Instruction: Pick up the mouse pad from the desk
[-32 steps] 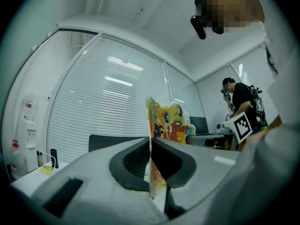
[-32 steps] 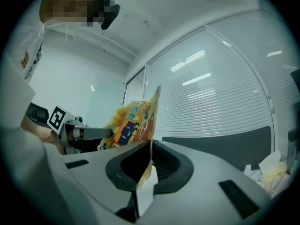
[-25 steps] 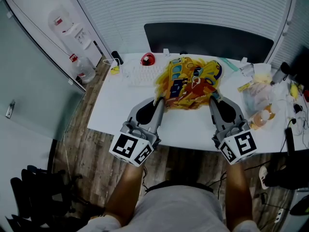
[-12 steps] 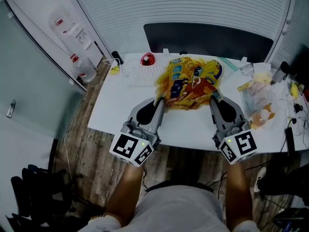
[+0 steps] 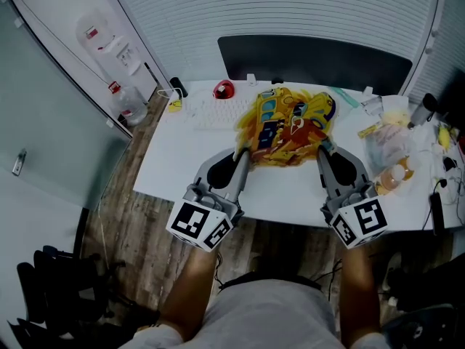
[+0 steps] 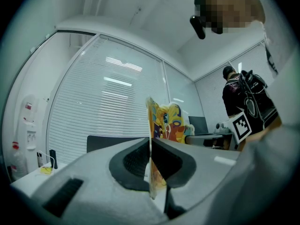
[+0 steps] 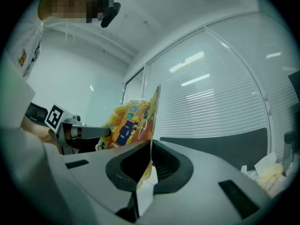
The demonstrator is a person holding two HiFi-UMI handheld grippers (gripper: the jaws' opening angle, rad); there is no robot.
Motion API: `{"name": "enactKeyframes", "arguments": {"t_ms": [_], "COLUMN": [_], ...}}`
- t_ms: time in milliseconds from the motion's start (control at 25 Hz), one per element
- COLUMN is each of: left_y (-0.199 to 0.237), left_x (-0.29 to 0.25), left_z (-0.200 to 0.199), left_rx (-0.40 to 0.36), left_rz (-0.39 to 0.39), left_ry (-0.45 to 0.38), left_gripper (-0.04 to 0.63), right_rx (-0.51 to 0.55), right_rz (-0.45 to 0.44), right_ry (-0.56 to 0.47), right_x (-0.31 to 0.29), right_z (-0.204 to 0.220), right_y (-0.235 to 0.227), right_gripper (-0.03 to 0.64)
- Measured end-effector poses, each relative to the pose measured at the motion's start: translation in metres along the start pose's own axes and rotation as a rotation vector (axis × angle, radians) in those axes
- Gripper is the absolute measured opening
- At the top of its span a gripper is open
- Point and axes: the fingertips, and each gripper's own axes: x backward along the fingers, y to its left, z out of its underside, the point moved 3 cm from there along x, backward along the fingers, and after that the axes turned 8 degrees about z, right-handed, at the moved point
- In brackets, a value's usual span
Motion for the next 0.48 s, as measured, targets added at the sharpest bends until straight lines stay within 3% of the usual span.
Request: {"name": "enactKeyframes", "arguments": {"t_ms": [480], "left_y": [-0.0035], "left_x": [0.0002], "left_z": [-0.0047], "left_rx": [-0.011], "left_rz": [-0.009], "left_ry": [0.000], "left_gripper": [0.023], "right_rx": [0.006], "right_rz": [-0.013], "right_ry": [-0.002], "right_x": [0.0021], "right_z": [-0.0044], "right_y": [0.0006], "right_gripper": [0.018]}}
